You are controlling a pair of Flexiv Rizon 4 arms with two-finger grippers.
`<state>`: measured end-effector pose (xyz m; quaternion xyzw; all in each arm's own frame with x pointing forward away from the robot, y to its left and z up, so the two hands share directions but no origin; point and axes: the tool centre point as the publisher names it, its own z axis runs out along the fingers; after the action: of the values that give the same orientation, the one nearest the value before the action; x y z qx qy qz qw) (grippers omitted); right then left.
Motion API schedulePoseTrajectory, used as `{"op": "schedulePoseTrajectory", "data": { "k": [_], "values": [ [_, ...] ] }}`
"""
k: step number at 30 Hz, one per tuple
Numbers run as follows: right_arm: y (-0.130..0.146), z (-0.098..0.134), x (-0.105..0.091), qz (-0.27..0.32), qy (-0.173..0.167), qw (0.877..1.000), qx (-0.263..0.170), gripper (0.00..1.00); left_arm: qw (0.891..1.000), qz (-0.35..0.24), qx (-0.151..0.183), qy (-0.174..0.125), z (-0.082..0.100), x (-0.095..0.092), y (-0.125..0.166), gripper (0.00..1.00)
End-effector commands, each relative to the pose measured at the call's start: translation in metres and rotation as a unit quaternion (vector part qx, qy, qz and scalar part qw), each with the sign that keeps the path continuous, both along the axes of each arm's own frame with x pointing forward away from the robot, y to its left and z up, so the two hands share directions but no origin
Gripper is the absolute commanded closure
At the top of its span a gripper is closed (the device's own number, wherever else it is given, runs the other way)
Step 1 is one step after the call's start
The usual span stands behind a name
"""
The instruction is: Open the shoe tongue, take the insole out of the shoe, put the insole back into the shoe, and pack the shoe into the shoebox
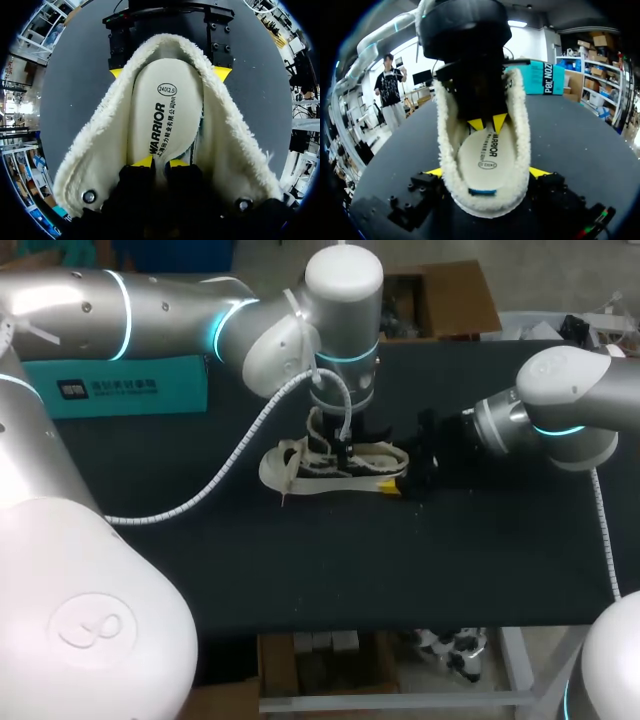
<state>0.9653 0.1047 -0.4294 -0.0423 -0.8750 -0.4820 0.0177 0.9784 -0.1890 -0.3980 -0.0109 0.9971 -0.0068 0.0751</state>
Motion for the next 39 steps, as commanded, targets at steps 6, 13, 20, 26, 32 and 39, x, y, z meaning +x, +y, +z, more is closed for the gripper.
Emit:
{"op": "schedulePoseTrajectory", "data": {
  "k": [6,13,20,26,32,39],
  "values": [
    [0.001,-0.005,-0.004,0.005,0.002,1.0,0.002,1.0,0.998,-0.027,-0.05,0.01,0.0,0.017,-0.01,1.0],
    [0.001,-0.005,-0.004,0.005,0.002,1.0,0.002,1.0,0.992,-0.05,-0.111,0.039,0.051,0.002,-0.007,1.0],
    [0.001,-0.005,-0.004,0.005,0.002,1.0,0.002,1.0,0.984,-0.067,-0.146,0.072,0.068,-0.005,-0.004,1.0],
    [0.001,-0.005,-0.004,0.005,0.002,1.0,0.002,1.0,0.984,-0.073,-0.144,0.082,0.065,-0.009,-0.011,1.0],
    [0.001,-0.005,-0.004,0.005,0.002,1.0,0.002,1.0,0.984,-0.075,-0.135,0.084,0.06,-0.012,-0.021,0.69],
    [0.001,-0.005,-0.004,0.005,0.002,1.0,0.002,1.0,0.985,-0.085,-0.13,0.078,0.061,-0.017,-0.034,0.58]
  ]
}}
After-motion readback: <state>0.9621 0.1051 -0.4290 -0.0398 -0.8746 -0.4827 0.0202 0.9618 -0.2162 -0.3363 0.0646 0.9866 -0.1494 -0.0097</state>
